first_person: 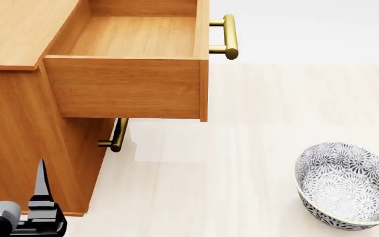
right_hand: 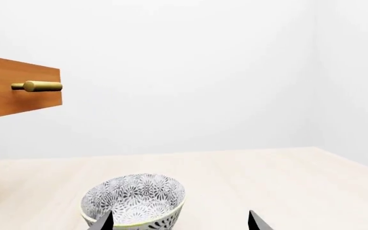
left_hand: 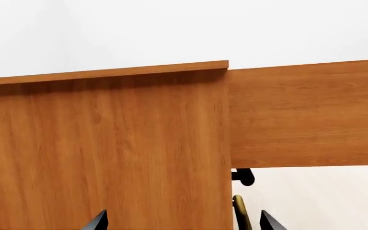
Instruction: Put the ketchup in the top drawer of the cabinet.
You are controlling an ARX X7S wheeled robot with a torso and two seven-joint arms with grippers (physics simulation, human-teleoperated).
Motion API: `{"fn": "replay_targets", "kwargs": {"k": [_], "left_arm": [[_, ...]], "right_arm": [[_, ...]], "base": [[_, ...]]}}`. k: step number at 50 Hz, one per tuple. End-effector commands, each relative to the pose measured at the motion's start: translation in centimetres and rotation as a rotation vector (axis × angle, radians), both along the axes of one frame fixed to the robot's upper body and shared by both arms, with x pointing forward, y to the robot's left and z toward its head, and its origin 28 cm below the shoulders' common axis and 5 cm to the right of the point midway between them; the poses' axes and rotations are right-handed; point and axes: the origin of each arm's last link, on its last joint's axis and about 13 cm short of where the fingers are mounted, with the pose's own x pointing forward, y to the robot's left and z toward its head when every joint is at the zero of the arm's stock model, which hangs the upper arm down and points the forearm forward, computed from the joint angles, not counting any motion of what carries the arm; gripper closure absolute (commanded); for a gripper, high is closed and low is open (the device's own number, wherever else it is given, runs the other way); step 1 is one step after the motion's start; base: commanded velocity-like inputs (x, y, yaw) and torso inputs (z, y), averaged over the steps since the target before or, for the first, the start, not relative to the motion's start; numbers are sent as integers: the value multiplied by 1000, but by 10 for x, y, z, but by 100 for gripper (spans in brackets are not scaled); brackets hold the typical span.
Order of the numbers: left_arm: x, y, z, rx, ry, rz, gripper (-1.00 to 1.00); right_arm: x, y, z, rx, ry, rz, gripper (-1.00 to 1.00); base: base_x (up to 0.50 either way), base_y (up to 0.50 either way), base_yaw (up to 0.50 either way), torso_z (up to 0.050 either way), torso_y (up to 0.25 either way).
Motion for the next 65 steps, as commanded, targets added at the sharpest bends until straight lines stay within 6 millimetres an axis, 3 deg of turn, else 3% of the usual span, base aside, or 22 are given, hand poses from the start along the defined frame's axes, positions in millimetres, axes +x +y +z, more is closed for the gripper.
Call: {"fn": "replay_targets", "kwargs": {"k": [1, 32, 65], "left_arm": [[1, 1, -2, -2, 6, 4, -100], [4, 2, -6, -6, 17, 8, -100], [6, 1, -8, -7, 25, 6, -100]], "right_arm": [[2, 1, 0, 7, -5, 11, -100], [12, 13, 5, 5, -17, 74, -100], [23, 15, -16, 36, 41, 94, -100]], "base": [[0, 0, 0, 0, 0], [0, 0, 0, 0, 0], [0, 0, 0, 0, 0]]}}
